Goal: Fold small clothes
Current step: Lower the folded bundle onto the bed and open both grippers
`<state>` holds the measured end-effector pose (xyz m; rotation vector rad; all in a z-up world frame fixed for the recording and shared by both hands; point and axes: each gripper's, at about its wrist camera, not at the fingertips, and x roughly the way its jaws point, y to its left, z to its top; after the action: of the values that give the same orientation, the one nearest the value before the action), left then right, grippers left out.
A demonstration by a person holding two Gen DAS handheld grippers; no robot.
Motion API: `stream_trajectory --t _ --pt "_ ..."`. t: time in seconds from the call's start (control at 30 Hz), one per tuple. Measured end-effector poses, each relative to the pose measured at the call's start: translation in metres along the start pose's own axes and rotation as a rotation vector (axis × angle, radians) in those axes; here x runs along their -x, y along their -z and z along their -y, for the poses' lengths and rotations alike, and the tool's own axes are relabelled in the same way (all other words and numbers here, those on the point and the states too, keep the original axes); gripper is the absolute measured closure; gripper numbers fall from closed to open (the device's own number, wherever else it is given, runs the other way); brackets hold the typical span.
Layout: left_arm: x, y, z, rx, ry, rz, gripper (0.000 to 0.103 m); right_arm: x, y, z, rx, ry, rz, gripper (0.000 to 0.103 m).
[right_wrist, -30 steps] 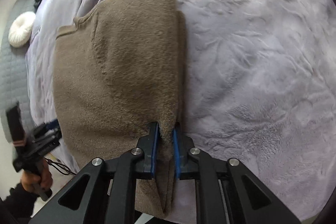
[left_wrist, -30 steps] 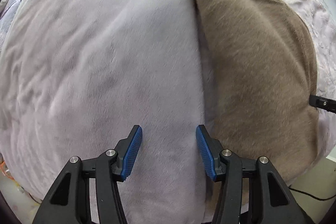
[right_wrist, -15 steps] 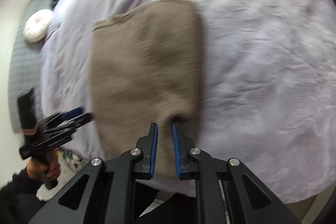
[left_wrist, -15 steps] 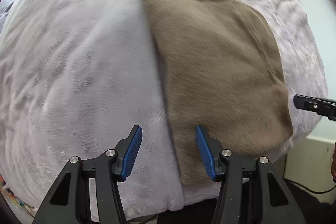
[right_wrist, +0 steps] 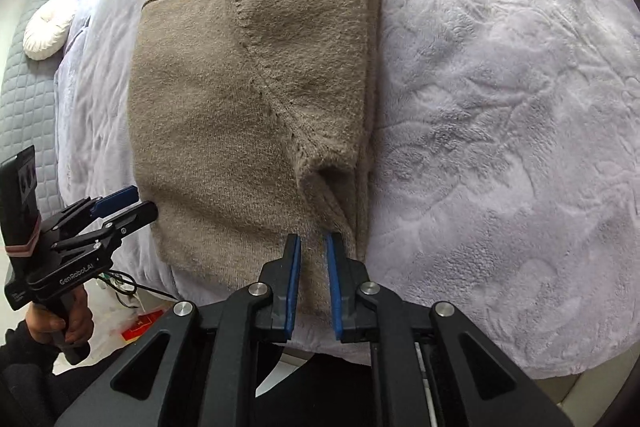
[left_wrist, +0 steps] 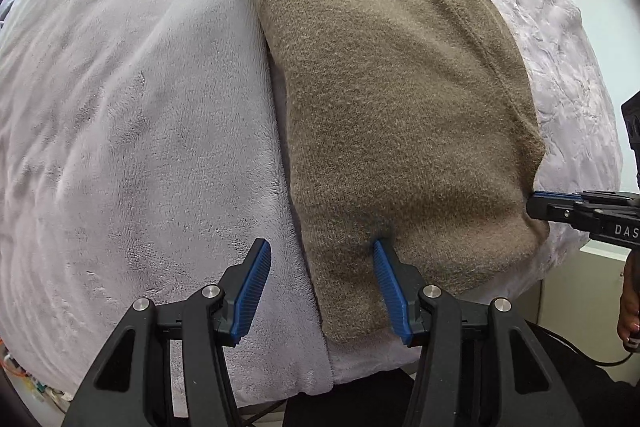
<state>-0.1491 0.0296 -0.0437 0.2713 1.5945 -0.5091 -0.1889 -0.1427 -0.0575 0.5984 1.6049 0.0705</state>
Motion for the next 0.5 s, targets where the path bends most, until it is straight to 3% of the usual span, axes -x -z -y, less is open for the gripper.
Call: stream_trajectory --t 0.5 --pt "0.015 -0.007 -0.017 0.002 0.011 0.007 0.048 0.010 -0.008 -0.014 -0.022 0.056 0.030 0.086"
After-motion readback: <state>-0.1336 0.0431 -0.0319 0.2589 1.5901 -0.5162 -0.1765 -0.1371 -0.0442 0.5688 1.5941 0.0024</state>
